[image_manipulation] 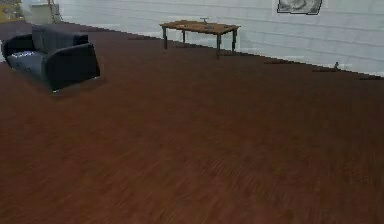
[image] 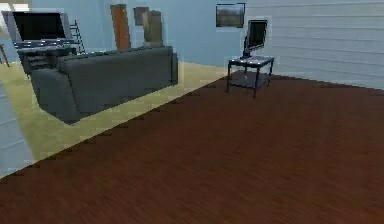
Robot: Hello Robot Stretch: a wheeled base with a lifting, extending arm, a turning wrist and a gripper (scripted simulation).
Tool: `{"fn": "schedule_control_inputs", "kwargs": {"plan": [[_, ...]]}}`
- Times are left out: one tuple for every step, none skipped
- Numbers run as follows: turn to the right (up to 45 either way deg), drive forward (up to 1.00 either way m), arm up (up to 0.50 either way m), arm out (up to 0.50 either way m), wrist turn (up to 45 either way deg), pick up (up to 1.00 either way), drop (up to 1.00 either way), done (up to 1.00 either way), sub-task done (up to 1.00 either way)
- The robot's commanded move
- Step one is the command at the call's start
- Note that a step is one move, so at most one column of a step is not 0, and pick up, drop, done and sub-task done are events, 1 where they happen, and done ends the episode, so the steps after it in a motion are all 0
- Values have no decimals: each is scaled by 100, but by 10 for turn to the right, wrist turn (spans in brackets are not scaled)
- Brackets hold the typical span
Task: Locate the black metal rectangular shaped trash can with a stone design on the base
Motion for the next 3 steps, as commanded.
{"fn": "schedule_control_inputs", "kwargs": {"plan": [[0, 100, 0, 0, 0, 0, 0, 0, 0], [30, 0, 0, 0, 0, 0, 0, 0, 0], [0, 100, 0, 0, 0, 0, 0, 0, 0]]}}
